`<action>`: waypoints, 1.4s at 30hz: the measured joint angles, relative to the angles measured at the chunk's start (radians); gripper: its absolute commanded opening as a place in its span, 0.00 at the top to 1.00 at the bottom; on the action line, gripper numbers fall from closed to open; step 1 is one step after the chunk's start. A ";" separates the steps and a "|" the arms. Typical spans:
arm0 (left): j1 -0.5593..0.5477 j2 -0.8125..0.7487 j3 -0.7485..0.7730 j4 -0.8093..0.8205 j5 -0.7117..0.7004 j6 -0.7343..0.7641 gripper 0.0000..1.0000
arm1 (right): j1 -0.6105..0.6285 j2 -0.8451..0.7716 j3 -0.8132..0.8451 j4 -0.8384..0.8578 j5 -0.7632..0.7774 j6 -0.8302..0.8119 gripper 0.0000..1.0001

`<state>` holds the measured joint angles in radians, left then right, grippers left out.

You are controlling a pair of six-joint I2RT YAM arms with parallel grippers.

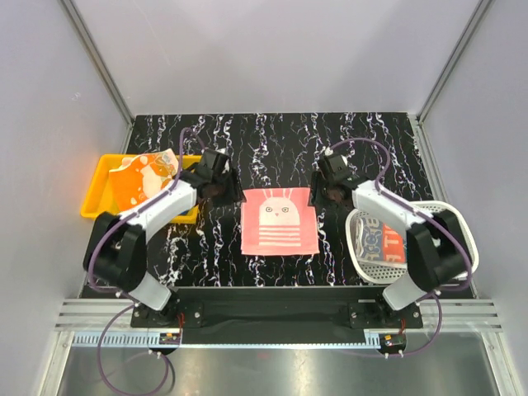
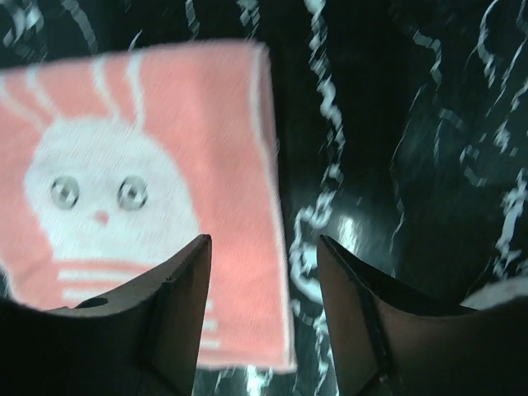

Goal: Fold and stack the towels
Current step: Fold the towel

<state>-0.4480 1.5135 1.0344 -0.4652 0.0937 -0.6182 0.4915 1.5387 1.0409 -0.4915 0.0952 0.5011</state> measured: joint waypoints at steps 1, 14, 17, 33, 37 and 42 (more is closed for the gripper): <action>0.012 0.054 0.047 0.003 -0.001 0.008 0.48 | -0.024 0.044 0.021 0.013 0.001 -0.009 0.39; 0.079 0.400 0.229 0.013 0.003 0.054 0.49 | -0.095 0.360 0.190 0.116 -0.001 -0.089 0.39; 0.083 0.403 0.243 0.018 0.003 0.054 0.50 | -0.096 0.360 0.192 0.133 -0.002 -0.093 0.40; 0.092 0.463 0.289 0.060 0.019 0.052 0.68 | -0.098 0.441 0.264 0.166 -0.011 -0.106 0.64; 0.093 0.474 0.294 0.082 0.036 0.051 0.75 | -0.099 0.445 0.268 0.165 -0.013 -0.108 0.71; 0.097 0.485 0.294 0.110 0.064 0.048 0.93 | -0.102 0.452 0.276 0.165 -0.029 -0.111 0.80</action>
<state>-0.3508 1.9987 1.3285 -0.3553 0.1577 -0.5701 0.3897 1.9903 1.3167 -0.3264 0.0658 0.3904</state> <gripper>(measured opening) 0.130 0.238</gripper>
